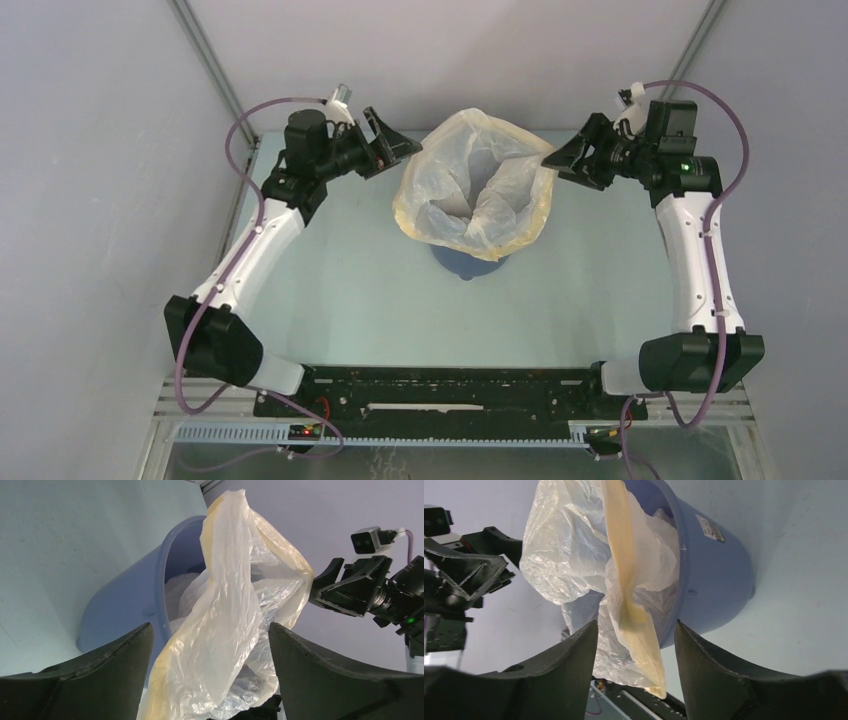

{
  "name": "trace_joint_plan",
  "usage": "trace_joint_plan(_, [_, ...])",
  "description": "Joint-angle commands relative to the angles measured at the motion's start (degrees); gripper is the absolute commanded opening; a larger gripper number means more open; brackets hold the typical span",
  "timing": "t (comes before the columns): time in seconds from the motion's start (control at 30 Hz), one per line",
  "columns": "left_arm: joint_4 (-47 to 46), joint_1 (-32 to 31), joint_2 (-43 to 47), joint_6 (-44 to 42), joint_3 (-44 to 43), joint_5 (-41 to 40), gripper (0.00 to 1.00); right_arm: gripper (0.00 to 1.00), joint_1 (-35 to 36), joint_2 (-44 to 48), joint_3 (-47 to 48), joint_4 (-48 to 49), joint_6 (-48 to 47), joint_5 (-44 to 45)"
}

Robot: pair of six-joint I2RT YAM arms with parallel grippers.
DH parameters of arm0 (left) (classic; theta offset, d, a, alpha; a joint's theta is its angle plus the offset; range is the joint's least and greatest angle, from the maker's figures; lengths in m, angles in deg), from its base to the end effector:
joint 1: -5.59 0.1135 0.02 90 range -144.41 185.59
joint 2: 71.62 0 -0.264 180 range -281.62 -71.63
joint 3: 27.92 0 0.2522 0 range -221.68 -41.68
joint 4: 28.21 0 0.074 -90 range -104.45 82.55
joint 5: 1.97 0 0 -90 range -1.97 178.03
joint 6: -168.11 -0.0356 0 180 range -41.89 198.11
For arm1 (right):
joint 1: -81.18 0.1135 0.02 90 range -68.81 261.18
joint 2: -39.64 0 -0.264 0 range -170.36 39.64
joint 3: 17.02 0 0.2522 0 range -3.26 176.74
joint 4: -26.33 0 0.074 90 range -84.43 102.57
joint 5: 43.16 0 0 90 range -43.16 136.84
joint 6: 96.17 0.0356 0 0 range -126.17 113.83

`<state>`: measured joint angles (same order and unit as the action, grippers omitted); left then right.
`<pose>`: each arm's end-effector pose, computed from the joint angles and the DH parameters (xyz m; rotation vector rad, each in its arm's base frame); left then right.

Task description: Put the trash bags into the trash bin

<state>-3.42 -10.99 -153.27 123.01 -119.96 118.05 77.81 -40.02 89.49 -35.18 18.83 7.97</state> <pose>0.3124 -0.1116 0.3941 -0.0828 1.9664 -1.2081 0.2821 0.0058 0.4293 0.1404 2.1696 0.9513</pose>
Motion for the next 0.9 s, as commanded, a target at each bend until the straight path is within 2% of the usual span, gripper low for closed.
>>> trace_joint_plan(0.0, [-5.87, 0.24, -2.88, 0.55, -2.68, 1.46, 0.85, 0.62, -0.57, -0.68, 0.43, 3.36, 3.02, -4.33])
trace_joint_plan(0.07, [-9.59, 0.17, -4.49, 4.28, -2.01, 3.7, 0.77, 0.54, -0.73, -1.49, 0.4, 4.6, 4.34, -5.27])
trace_joint_plan(0.17, [-10.23, 0.14, -5.29, 5.67, -1.18, 2.62, 0.73, 0.44, -1.29, -2.71, 0.92, 6.11, 5.54, -6.56])
trace_joint_plan(0.33, [-10.24, 0.06, -6.38, 6.7, -0.72, 1.96, 0.65, 0.37, -1.46, -4.57, 3.59, 4.38, 3.56, -5.66])
trace_joint_plan(0.4, [-10.44, 0.01, -7.63, 7.47, -1.04, 3.11, 0.64, 0.3, -1.46, -5.07, 2.91, 5.27, 4.05, -5.87])
trace_joint_plan(0.53, [-9.83, 0.12, -8.94, 7.75, -1.19, 3.28, 0.41, 0.13, -1.46, -6.37, 1.61, 7.65, 5.38, -6.15])
trace_joint_plan(0.63, [-8.66, 0.39, -9.88, 8.18, -1.47, 2.73, 0.26, 0.04, -1.54, -7.88, 2.26, 7.38, 5.17, -6.13])
trace_joint_plan(0.7, [-8.57, 0.49, -10.4, 8.43, -1.91, 2.55, 0.18, 0.01, -1.54, -8.98, 2.92, 6.91, 4.82, -6.13])
trace_joint_plan(0.87, [-8.57, 0.83, -10.68, 8.27, -3.17, 1.37, 0.01, 0.0, -1.62, -10.76, 4.11, 6.35, 3.85, -6.1])
